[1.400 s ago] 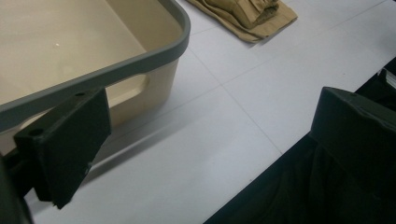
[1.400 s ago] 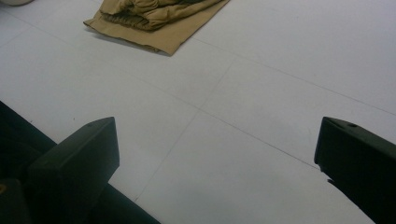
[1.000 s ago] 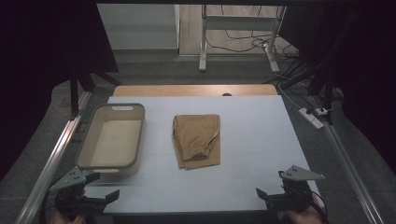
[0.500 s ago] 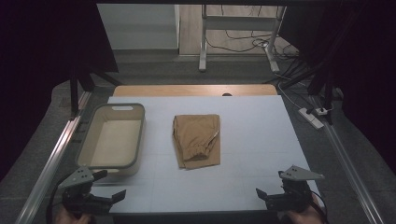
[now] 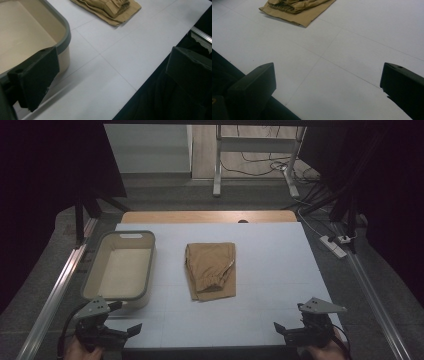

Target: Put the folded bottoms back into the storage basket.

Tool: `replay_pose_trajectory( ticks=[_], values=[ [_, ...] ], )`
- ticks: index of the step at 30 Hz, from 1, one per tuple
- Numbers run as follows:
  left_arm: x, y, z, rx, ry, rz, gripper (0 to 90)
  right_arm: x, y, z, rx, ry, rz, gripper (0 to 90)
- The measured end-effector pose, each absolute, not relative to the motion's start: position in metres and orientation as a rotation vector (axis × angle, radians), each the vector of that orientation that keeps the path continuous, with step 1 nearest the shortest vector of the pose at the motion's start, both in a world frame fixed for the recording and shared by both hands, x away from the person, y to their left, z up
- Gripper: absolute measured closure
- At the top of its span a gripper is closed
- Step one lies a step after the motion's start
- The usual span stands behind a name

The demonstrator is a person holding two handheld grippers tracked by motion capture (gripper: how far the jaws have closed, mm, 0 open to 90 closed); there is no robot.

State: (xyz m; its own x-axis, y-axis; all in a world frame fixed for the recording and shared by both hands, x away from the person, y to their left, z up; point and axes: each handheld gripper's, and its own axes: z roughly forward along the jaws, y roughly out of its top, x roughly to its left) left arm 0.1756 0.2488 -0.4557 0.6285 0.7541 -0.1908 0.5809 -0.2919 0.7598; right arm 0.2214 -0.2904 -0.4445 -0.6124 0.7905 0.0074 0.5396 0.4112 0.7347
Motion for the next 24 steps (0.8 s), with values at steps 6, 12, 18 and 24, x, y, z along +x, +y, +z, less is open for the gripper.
replay_pose_trajectory(
  ticks=[6,12,18,24],
  values=[
    [0.179,0.244,-0.455,1.997,1.032,0.245,0.0,0.221,-0.291,-0.444,1.146,2.332,1.027,0.7],
    [0.185,0.236,-0.454,1.995,1.001,0.248,0.0,0.221,-0.291,-0.444,1.145,2.33,1.027,0.7],
    [0.192,0.23,-0.455,1.984,0.98,0.248,0.0,0.221,-0.291,-0.444,1.137,2.333,1.027,0.8],
    [0.2,0.22,-0.454,2.019,0.959,0.257,0.0,0.221,-0.29,-0.444,1.133,2.333,1.027,0.8]
  ],
)
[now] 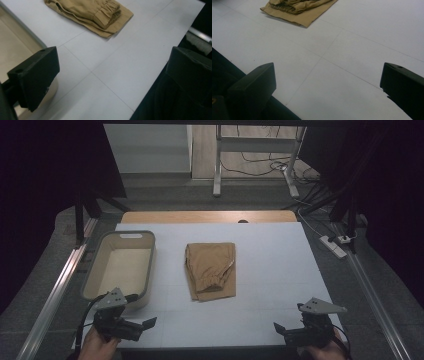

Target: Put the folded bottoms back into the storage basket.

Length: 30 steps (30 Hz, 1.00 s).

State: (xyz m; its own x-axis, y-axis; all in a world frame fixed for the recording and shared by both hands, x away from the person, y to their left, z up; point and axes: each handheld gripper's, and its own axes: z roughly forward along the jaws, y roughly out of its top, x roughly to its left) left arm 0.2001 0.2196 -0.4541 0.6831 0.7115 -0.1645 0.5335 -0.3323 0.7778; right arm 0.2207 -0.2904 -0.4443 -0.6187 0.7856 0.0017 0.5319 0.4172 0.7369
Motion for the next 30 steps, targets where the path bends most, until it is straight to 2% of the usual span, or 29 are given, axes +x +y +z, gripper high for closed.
replay_pose_trajectory(
  ticks=[3,12,30],
  values=[
    [0.204,0.213,-0.454,2.062,0.937,0.297,0.0,0.221,-0.29,-0.444,1.134,2.333,1.027,0.7],
    [0.217,0.201,-0.454,2.051,0.875,0.256,0.0,0.221,-0.289,-0.444,1.13,2.339,1.018,0.8],
    [0.241,0.175,-0.456,2.084,0.869,0.24,0.0,0.221,-0.289,-0.445,1.126,2.343,1.014,0.8]
  ],
)
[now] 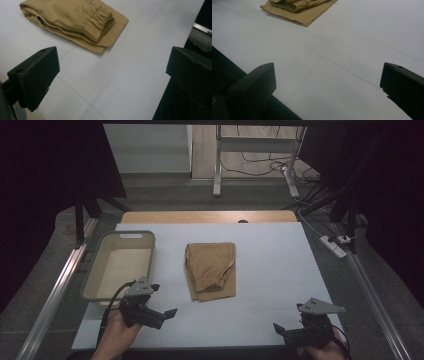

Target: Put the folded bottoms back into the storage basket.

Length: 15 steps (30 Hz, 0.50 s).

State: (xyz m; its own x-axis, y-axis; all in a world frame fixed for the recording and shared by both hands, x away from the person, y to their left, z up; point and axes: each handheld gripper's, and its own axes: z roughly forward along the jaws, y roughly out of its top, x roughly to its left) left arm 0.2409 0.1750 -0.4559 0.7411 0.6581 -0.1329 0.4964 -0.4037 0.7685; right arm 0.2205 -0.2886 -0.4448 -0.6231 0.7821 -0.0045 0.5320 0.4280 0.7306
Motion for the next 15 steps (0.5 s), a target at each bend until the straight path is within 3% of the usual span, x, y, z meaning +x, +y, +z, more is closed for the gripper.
replay_pose_trajectory(
  ticks=[15],
  values=[
    [0.267,0.154,-0.462,2.106,0.914,0.247,0.0,0.22,-0.288,-0.445,1.118,2.344,1.007,0.8]
  ],
)
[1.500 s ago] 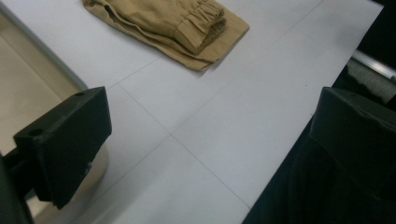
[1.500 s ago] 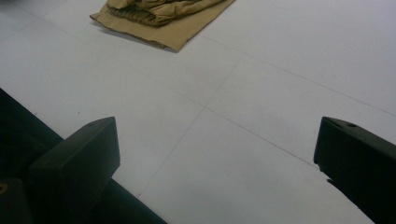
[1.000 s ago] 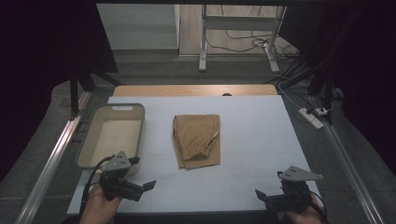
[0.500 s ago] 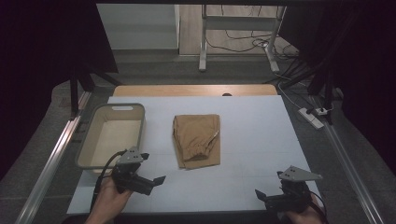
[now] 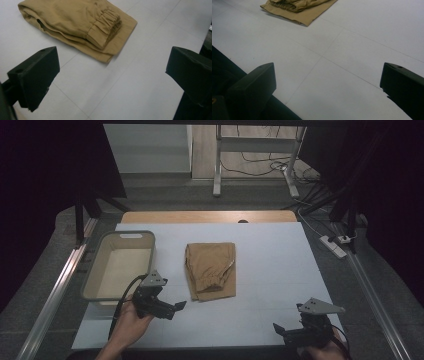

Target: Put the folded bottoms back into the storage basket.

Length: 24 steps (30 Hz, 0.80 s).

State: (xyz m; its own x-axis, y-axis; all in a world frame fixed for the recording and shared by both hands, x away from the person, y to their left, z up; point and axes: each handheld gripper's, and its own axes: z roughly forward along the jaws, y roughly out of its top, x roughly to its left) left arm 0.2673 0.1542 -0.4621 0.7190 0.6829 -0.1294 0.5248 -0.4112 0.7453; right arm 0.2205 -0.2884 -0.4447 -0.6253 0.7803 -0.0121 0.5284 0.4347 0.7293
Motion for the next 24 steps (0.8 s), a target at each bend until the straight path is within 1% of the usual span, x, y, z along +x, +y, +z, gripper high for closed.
replay_pose_trajectory(
  ticks=[4,17,24],
  values=[
    [0.276,0.151,-0.466,2.088,0.939,0.228,0.0,0.22,-0.288,-0.445,1.116,2.344,1.009,0.8],
    [0.299,0.132,-0.473,2.117,0.949,0.263,0.0,0.221,-0.288,-0.445,1.11,2.349,1.008,0.9],
    [0.31,0.123,-0.477,2.131,0.954,0.257,0.0,0.221,-0.288,-0.445,1.107,2.352,1.006,0.8]
  ],
)
